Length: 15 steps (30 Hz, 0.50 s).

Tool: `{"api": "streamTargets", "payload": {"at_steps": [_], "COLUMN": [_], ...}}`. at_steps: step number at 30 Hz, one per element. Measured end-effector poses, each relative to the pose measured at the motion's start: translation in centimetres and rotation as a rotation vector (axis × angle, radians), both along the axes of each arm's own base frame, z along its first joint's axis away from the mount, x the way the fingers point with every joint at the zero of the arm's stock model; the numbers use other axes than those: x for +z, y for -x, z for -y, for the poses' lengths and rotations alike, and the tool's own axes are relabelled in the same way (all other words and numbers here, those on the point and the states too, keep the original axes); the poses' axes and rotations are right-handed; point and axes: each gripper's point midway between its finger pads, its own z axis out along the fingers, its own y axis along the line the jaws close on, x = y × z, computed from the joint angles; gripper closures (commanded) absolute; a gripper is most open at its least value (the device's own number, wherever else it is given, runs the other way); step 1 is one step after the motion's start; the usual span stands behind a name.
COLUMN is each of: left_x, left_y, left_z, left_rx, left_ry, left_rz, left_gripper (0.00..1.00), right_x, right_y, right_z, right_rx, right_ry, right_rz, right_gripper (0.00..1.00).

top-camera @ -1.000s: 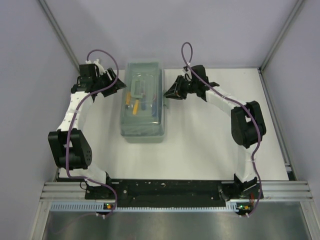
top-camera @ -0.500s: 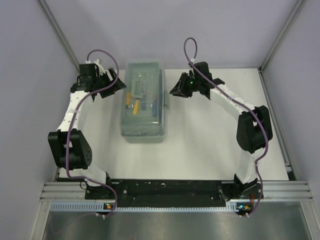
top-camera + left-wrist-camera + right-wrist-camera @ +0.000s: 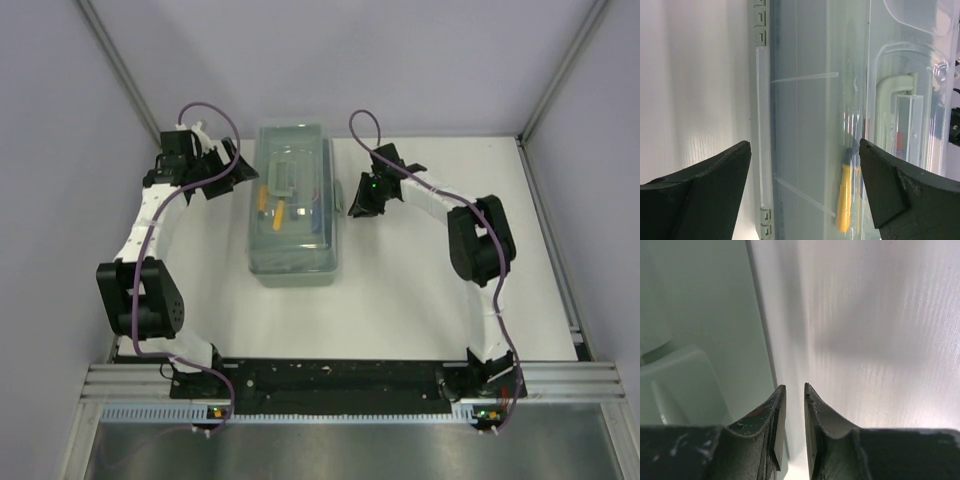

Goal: Pack the tool kit

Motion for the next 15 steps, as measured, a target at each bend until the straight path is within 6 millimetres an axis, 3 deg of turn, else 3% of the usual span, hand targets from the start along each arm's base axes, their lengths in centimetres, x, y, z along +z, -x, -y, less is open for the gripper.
{"api": "streamTargets", "payload": {"at_steps": [4,11,15], "left_x": [0.0,0.0,0.0], "left_y": [0.0,0.0,-0.1], "left_z": [0.2,0.6,0.9], "left_rx": [-0.009,-0.028,-0.043], "left_ry": [0.008,0.025,0.042], "left_rz": [0.005,0.011,0.015], "left_gripper": [0.13,0.16,0.25], "right_x": [-1.1,0.8,1.2], "right_y": [0.3,-0.8,-1.1], "right_z": [-0.4,-1.4,-2.0], "right_rx": [0.027,0.051,0.069], "right_ry": [0.033,0.028,0.001], "right_rz": [-0.016,0.047,0.064], "right_gripper": [0.81,0.82,0.86]}}
